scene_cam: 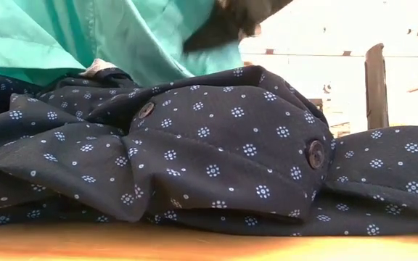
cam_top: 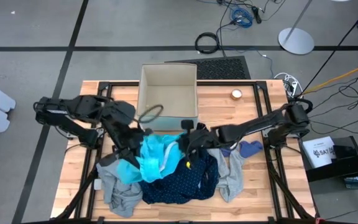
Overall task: Sort clothes
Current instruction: Put the light blue shorts into the white laundry organizer
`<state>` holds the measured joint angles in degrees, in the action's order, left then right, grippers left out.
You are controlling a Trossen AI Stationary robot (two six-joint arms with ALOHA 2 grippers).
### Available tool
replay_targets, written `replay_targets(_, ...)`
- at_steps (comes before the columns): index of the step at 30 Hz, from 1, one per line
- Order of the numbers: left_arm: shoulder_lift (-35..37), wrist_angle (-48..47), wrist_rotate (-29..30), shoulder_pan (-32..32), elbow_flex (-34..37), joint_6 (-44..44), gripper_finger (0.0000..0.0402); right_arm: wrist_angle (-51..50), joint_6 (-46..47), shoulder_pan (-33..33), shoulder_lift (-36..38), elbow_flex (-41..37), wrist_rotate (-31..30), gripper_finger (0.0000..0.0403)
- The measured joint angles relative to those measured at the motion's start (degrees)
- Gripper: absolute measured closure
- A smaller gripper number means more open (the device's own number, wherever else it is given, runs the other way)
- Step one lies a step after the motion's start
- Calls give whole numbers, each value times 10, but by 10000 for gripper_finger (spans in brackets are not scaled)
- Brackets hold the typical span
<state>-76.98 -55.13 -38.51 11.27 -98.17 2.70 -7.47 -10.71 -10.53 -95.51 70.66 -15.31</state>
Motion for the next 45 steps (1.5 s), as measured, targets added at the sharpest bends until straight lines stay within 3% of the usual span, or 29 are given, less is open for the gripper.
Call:
replay_targets(6, 57, 12, 101, -31, 0, -2, 391, -199, 65, 23, 91, 93, -22, 400)
replay_targets(13, 103, 116, 285, -52, 0, -71, 391, -224, 76, 51, 145, 172, -38, 402)
replay_targets(17, 113, 149, 360, -55, 0, -112, 391, -226, 57, 54, 155, 215, -107, 402)
replay_targets(22, 109, 114, 387, -55, 0, -120, 391, -339, 123, 53, 151, 249, -108, 402)
replay_targets(27, 87, 59, 329, -55, 3, -79, 391, -526, 275, 52, 146, 246, 15, 403)
replay_targets(33, 53, 45, 281, -55, 19, -36, 391, -666, 382, 41, 145, 214, 236, 403)
replay_targets(40, 11, 56, 282, -30, 74, 29, 391, -578, 370, -3, 147, 98, 443, 403)
replay_targets(43, 7, 97, 298, -10, 127, 68, 396, -544, 367, -18, 172, 31, 459, 403)
replay_targets(45, 10, 152, 312, 1, 163, 98, 397, -510, 369, -24, 211, -22, 430, 403)
